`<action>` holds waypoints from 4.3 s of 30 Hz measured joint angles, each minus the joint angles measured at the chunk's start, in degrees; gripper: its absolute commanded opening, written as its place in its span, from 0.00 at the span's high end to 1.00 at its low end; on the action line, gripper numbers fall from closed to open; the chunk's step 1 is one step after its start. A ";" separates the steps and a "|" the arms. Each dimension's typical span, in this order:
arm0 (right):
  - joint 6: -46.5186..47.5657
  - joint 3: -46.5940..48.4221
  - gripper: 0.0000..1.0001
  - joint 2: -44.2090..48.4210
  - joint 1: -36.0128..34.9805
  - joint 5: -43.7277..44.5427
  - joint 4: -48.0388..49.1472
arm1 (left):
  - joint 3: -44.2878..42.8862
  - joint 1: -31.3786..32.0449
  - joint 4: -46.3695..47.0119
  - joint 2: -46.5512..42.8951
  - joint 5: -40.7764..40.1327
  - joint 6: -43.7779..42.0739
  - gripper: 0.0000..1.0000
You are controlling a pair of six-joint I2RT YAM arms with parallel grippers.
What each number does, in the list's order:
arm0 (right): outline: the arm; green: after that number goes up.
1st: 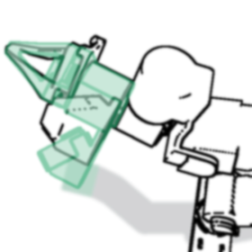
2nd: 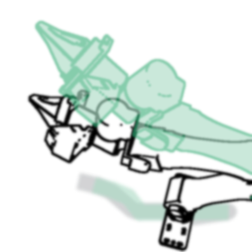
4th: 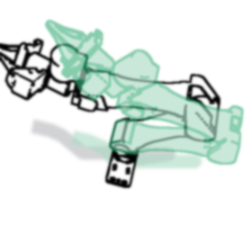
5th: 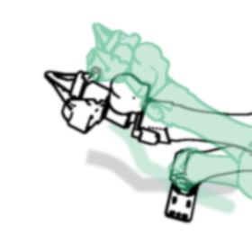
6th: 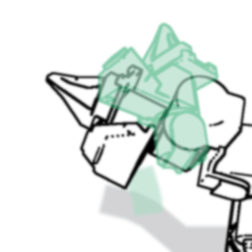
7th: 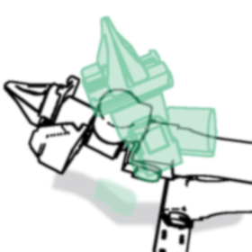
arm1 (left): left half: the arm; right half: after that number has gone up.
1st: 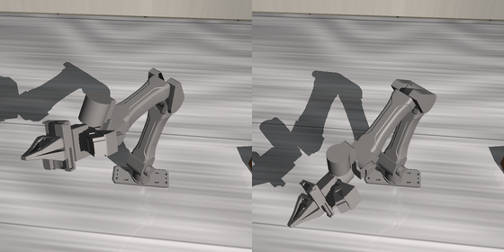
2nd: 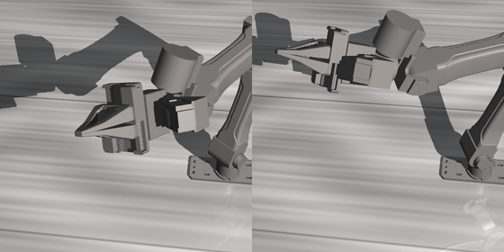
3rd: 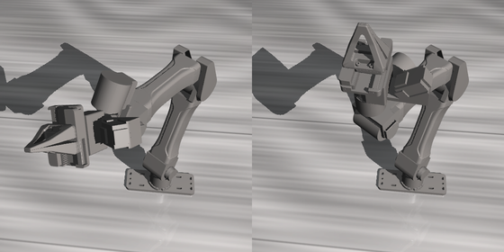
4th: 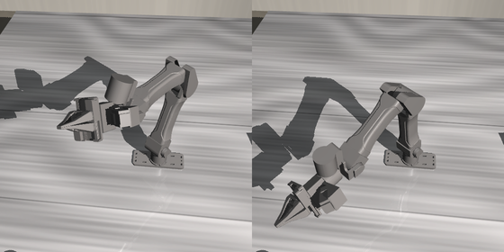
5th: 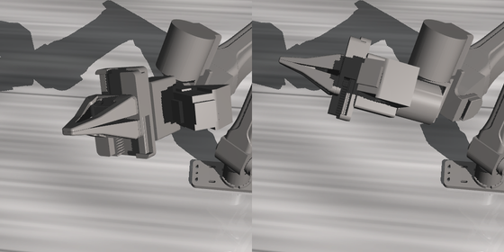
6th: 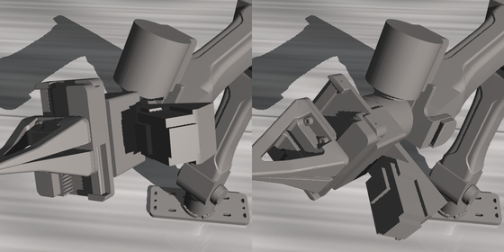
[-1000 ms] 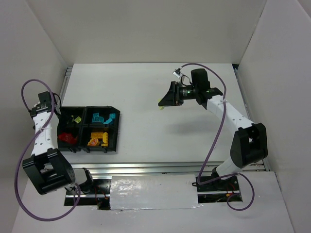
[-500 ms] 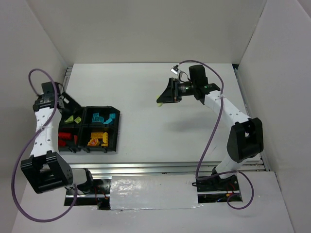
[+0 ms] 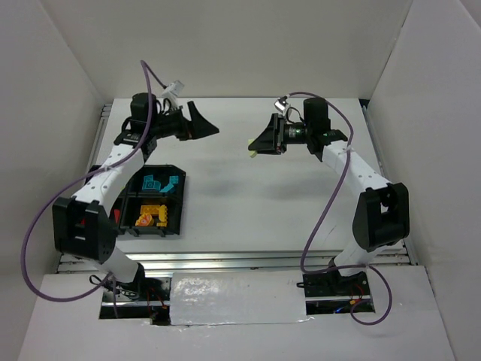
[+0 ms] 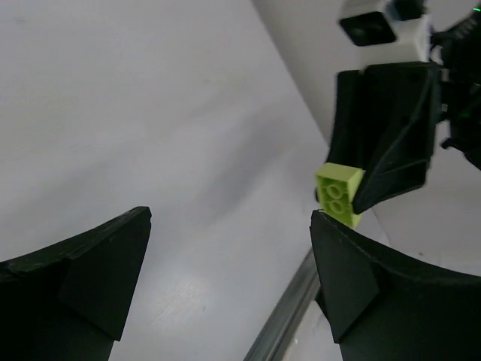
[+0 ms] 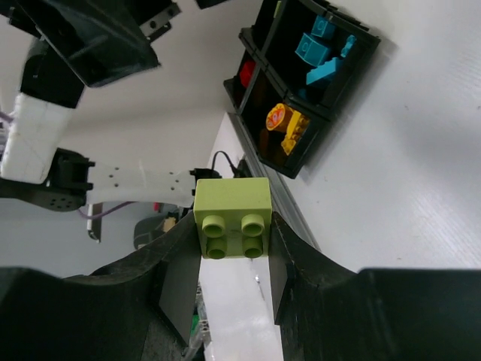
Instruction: Sort the legos into containers by color
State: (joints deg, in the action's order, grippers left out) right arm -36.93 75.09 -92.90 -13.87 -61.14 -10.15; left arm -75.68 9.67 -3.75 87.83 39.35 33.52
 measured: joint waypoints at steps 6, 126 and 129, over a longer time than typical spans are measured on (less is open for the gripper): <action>-4.39 -0.48 1.00 0.81 0.00 -2.12 3.08 | -1.86 7.15 7.34 3.72 9.05 -1.11 0.00; 1.55 6.54 0.00 2.47 10.36 13.14 -24.44 | -8.85 -22.25 -46.53 7.45 -65.92 9.53 0.01; 4.09 10.45 0.00 2.78 10.19 18.99 -27.91 | -13.51 -20.11 -48.41 5.57 -67.36 6.99 0.00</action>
State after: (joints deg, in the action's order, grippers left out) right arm -32.84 85.54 -90.13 -3.68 -42.15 -38.06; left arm -89.19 -10.44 -52.16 93.41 -28.01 40.51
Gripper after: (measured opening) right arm 0.994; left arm 0.994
